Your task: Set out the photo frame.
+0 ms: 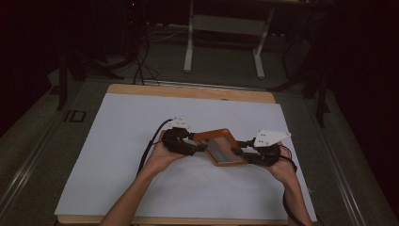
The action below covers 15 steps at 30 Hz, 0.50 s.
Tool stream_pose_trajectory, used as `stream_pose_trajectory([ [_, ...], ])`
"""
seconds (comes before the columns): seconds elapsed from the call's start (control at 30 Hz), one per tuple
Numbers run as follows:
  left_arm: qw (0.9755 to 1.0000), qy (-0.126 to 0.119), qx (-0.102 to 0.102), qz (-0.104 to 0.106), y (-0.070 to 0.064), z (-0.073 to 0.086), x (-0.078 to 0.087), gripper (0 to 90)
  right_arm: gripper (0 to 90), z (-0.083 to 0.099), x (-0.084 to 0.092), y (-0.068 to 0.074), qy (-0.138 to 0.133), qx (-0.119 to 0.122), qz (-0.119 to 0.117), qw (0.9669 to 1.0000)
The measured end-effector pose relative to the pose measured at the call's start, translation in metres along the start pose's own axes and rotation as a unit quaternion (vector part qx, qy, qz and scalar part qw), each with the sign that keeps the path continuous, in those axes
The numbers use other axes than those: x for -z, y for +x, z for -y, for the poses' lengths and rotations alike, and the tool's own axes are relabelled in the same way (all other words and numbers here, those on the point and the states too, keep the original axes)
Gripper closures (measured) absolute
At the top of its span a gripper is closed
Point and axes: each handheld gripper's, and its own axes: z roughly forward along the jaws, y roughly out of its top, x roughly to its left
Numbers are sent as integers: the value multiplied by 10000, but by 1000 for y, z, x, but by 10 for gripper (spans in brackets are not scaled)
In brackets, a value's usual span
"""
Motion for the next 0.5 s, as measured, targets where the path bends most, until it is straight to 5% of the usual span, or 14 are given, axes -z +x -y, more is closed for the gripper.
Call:
stream_pose_trajectory([
  [0.5,9998,-135,-151,-7,-15,-3,-33,508,677,14,10,-2,199,-188,348,9990],
])
